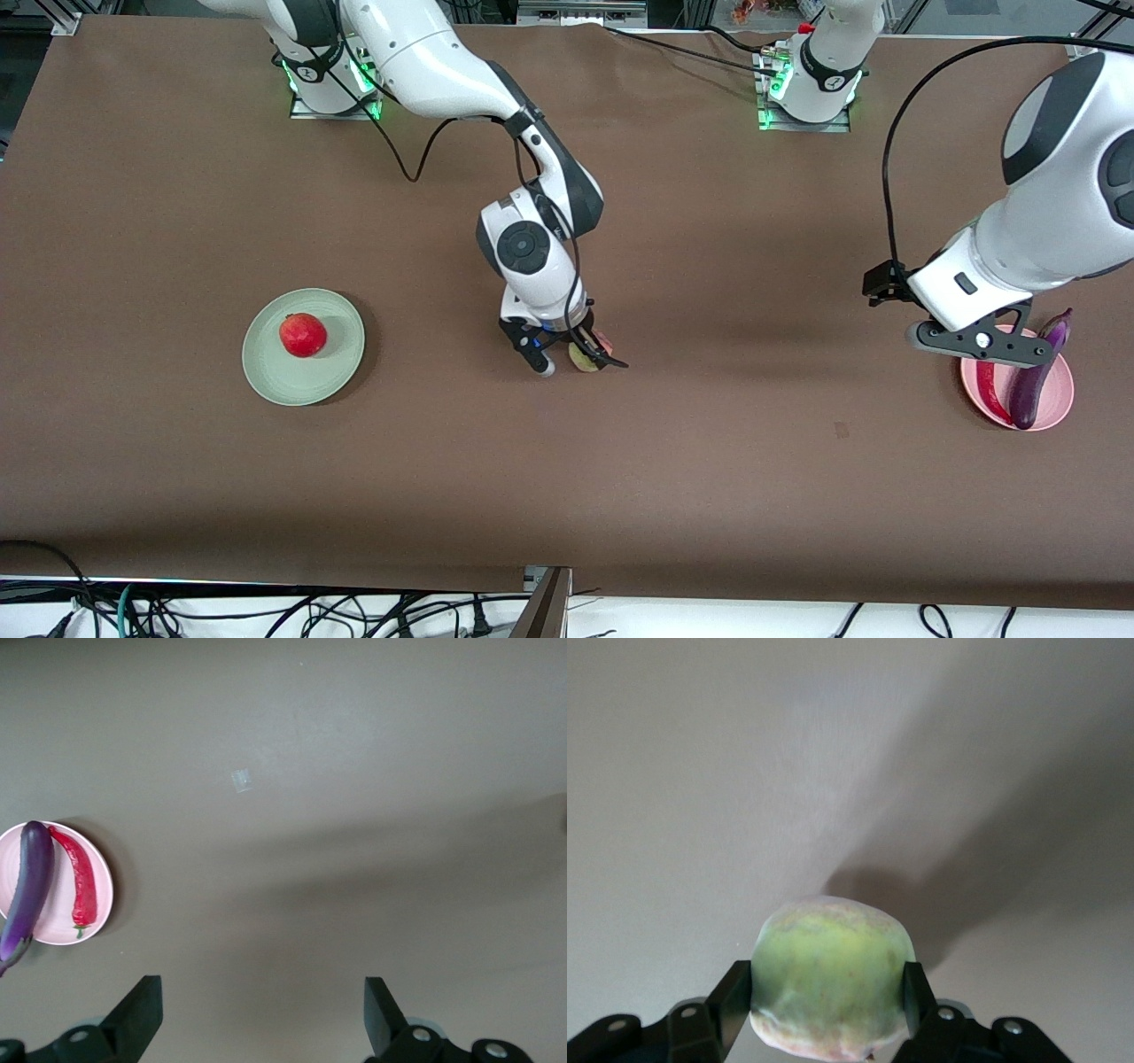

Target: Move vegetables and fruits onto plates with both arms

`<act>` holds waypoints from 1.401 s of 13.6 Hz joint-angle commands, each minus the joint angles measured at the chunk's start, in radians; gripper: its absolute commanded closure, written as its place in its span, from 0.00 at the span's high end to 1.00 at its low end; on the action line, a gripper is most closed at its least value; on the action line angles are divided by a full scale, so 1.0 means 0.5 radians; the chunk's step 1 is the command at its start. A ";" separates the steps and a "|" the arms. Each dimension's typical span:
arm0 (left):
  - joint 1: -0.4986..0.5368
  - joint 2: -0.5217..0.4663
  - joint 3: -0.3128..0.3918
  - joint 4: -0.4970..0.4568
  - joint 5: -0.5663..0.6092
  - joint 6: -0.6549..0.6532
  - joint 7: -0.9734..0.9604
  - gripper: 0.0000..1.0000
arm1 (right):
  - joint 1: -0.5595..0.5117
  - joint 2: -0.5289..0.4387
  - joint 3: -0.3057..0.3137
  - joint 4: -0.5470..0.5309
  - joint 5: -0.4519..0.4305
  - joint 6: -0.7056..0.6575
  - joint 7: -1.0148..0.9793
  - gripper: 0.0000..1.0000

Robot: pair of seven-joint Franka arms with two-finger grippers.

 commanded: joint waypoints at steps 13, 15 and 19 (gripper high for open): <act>-1.099 -0.684 1.865 -0.409 -1.028 0.385 0.128 1.00 | -0.413 -0.585 -0.653 -0.710 0.008 -0.964 -2.587 0.12; -1.121 -0.989 1.863 -0.845 -0.932 0.661 0.128 1.00 | -0.413 -0.585 -0.712 -0.833 0.011 -0.887 -2.752 0.14; -1.096 -1.048 1.850 -0.899 -0.911 0.678 0.146 1.00 | -0.413 -0.603 -0.746 -1.002 0.026 -0.712 -2.919 0.14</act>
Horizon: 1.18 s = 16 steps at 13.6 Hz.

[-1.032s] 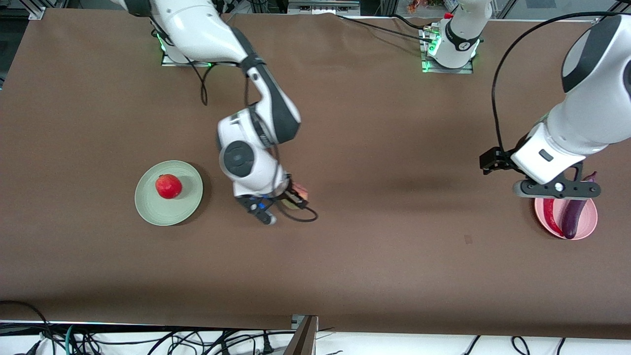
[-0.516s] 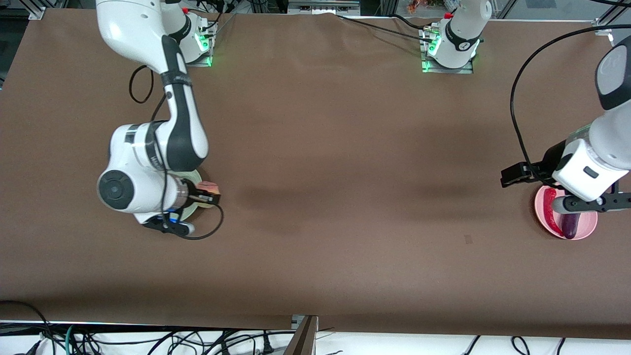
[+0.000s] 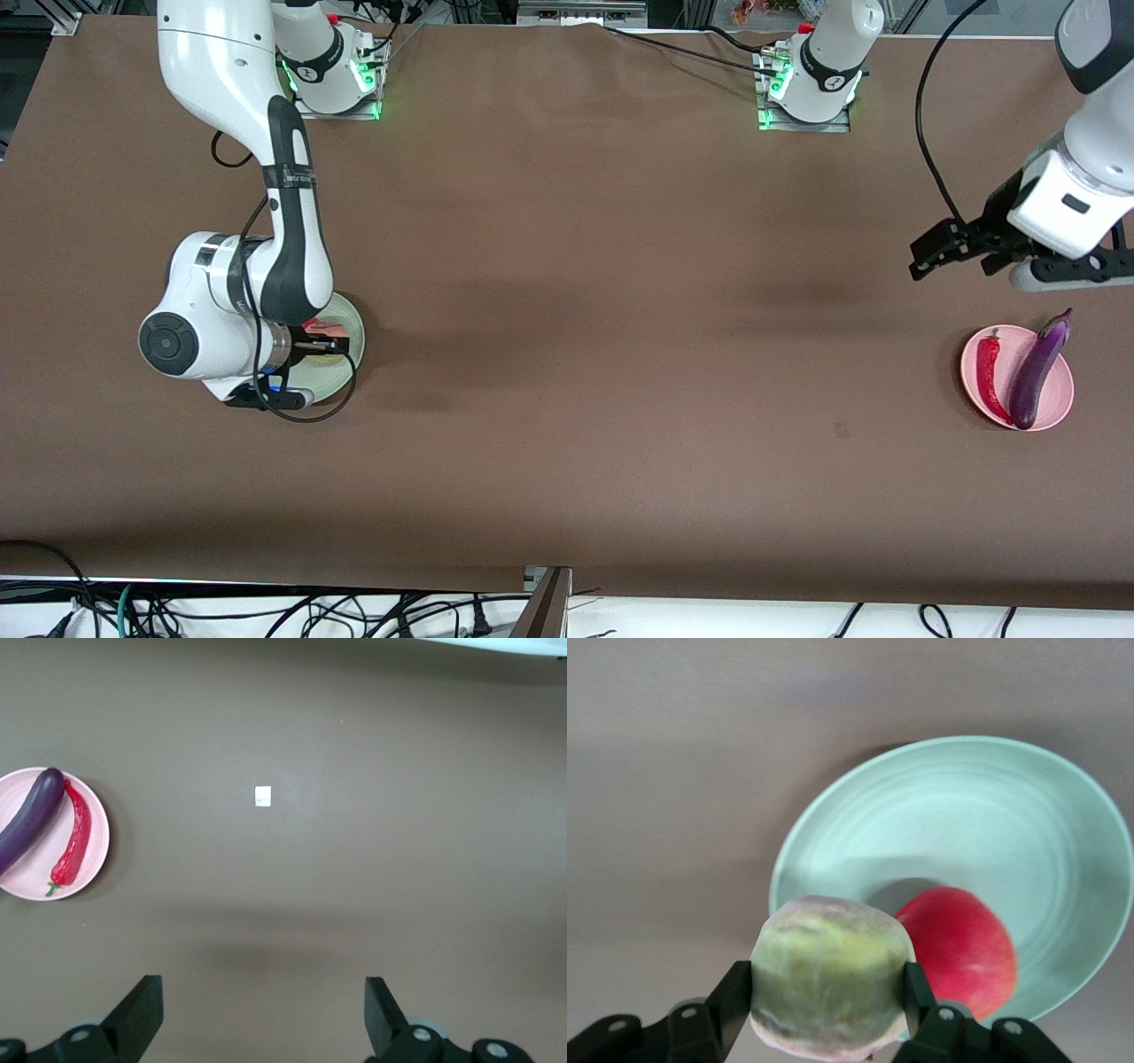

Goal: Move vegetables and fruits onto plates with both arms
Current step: 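Release the peach beside the apple and raise both grippers away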

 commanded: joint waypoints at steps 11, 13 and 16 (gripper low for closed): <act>0.032 -0.019 0.009 0.038 0.041 -0.051 0.288 1.00 | 0.050 -0.136 -0.017 -0.267 0.090 0.266 -0.097 0.99; 0.032 -0.019 0.009 0.038 0.041 -0.060 0.288 1.00 | 0.084 -0.206 -0.029 -0.261 0.081 0.266 -0.045 0.99; 0.035 -0.019 0.009 0.038 0.041 -0.061 0.288 1.00 | 0.209 -0.375 -0.130 -0.257 0.008 0.169 0.084 0.99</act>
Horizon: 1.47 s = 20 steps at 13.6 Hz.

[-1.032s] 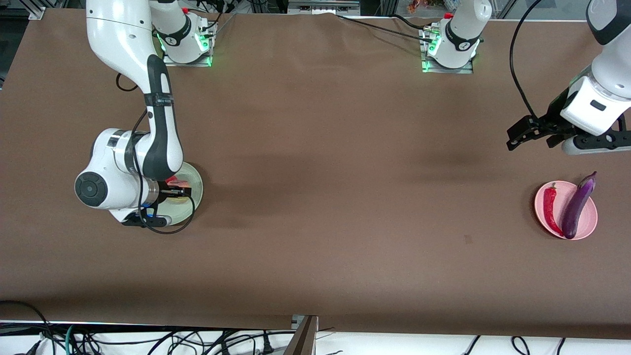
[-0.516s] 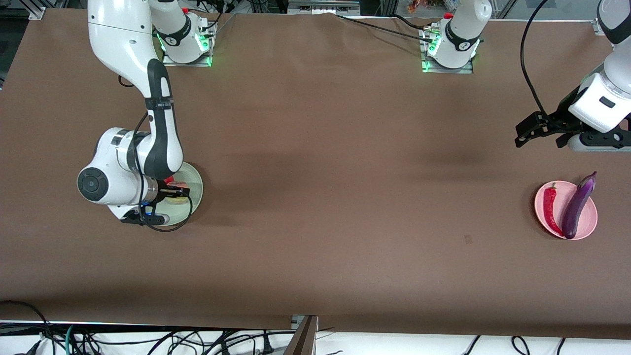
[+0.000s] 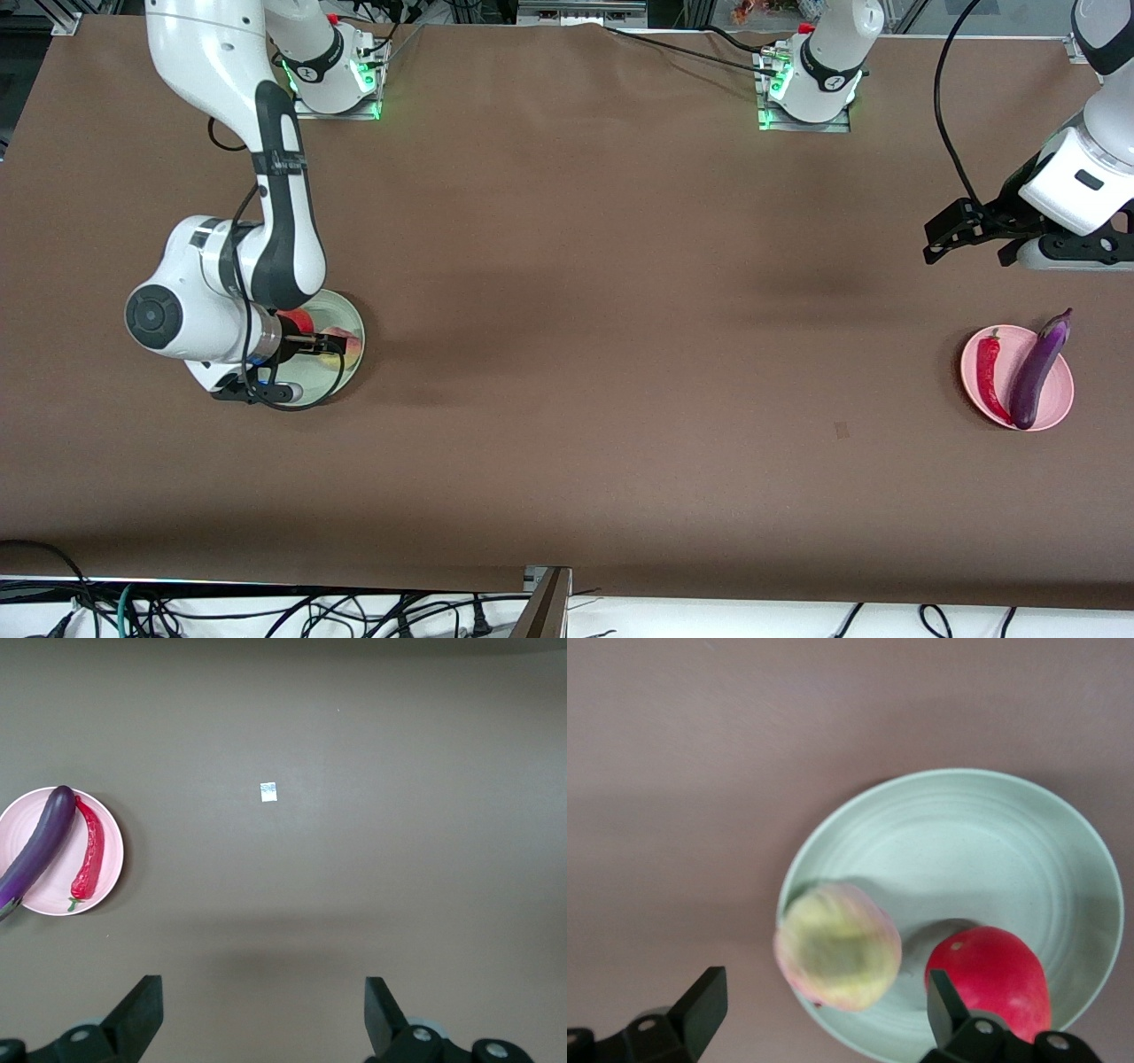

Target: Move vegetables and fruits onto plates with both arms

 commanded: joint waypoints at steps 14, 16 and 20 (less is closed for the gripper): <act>-0.011 0.020 -0.001 0.053 0.039 -0.036 0.027 1.00 | -0.326 -1.147 0.474 0.087 -0.885 -0.851 0.375 0.99; -0.011 0.020 -0.004 0.053 0.039 -0.036 0.027 1.00 | -0.669 -1.159 0.793 0.087 -0.894 -0.869 0.369 1.00; -0.008 0.020 -0.001 0.053 0.039 -0.036 0.030 1.00 | -0.910 -1.159 1.037 0.084 -0.992 -0.869 0.356 1.00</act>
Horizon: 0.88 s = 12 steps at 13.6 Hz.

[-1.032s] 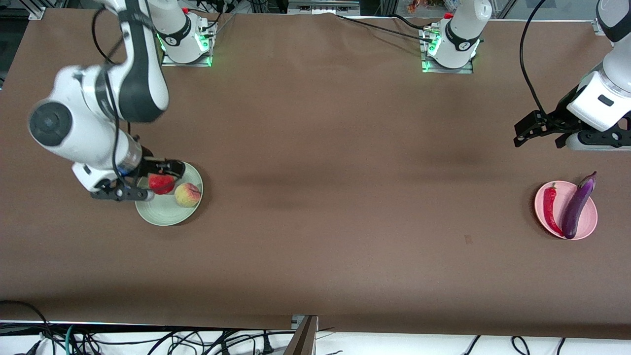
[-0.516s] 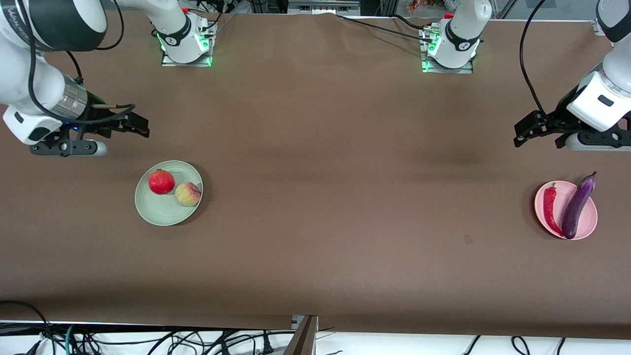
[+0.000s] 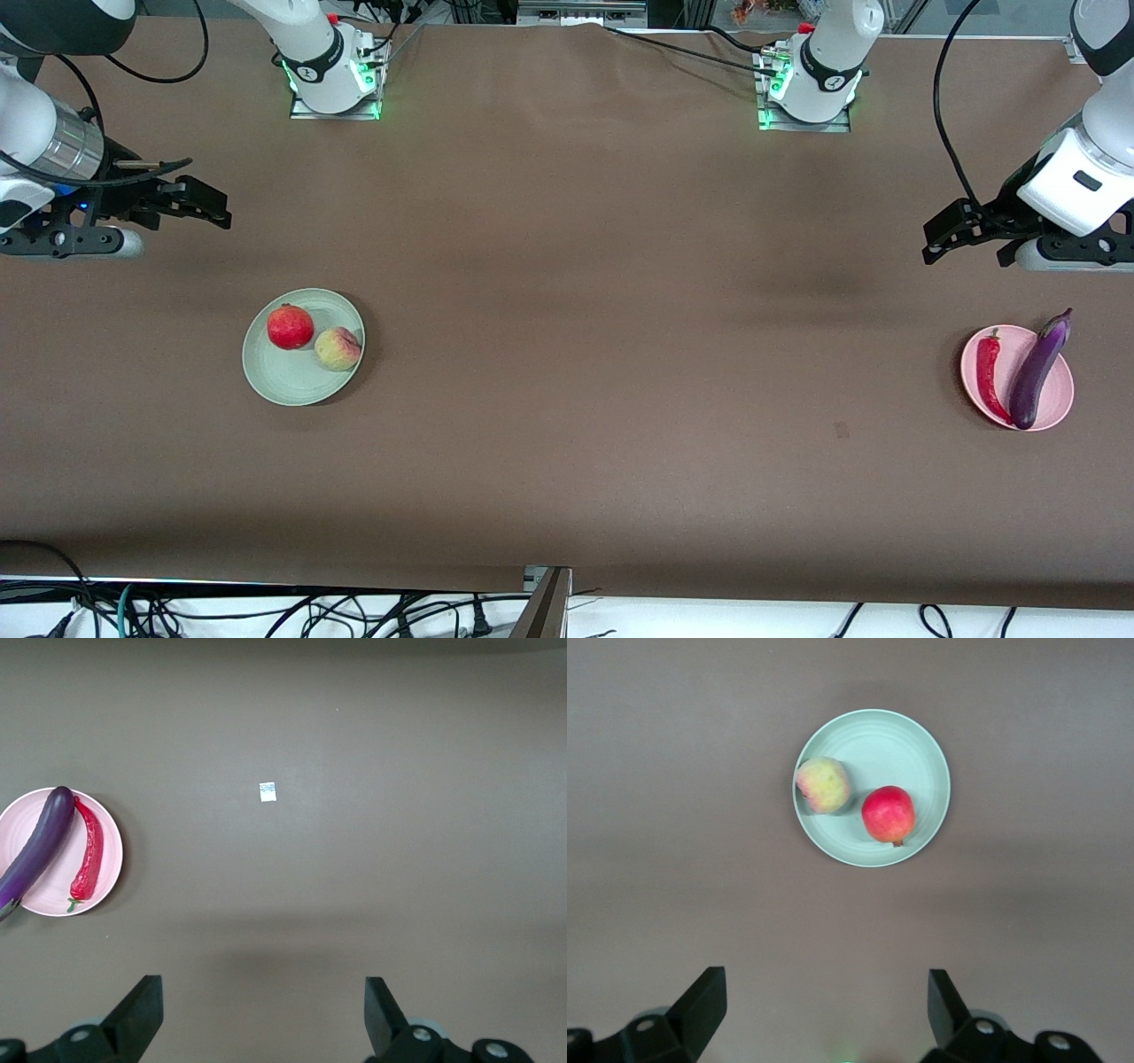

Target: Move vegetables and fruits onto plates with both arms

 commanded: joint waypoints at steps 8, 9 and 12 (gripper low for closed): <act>-0.010 0.016 0.001 0.052 0.039 -0.037 0.023 1.00 | -0.103 0.005 0.104 0.053 -0.040 -0.020 -0.055 0.99; -0.010 0.016 0.001 0.052 0.039 -0.034 0.023 1.00 | -0.103 0.029 0.104 0.093 -0.034 -0.023 -0.049 1.00; -0.013 0.016 0.001 0.052 0.039 -0.034 0.023 1.00 | -0.097 0.036 0.107 0.111 -0.055 -0.032 -0.052 0.99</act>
